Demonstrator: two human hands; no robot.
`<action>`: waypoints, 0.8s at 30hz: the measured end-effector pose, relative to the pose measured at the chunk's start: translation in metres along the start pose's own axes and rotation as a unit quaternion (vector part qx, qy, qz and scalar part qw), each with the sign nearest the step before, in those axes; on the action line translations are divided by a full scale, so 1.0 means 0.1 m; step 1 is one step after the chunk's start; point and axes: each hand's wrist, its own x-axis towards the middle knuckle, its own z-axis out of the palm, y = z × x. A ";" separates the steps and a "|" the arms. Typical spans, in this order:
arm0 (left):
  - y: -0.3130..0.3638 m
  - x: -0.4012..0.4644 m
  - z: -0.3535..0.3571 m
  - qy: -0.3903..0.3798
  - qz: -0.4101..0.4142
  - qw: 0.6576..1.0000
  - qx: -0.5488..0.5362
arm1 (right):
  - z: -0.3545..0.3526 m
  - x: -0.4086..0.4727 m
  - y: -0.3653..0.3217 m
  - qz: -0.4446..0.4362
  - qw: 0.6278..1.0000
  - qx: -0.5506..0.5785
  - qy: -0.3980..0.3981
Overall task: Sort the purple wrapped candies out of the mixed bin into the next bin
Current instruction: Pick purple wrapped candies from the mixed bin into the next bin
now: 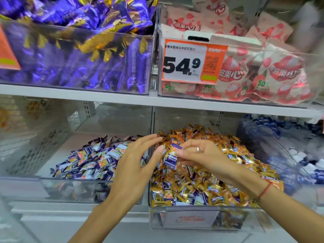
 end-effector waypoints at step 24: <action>-0.03 0.04 -0.17 0.061 -0.033 0.993 -0.095 | 0.11 0.30 0.49 -0.165 0.741 -0.625 -0.184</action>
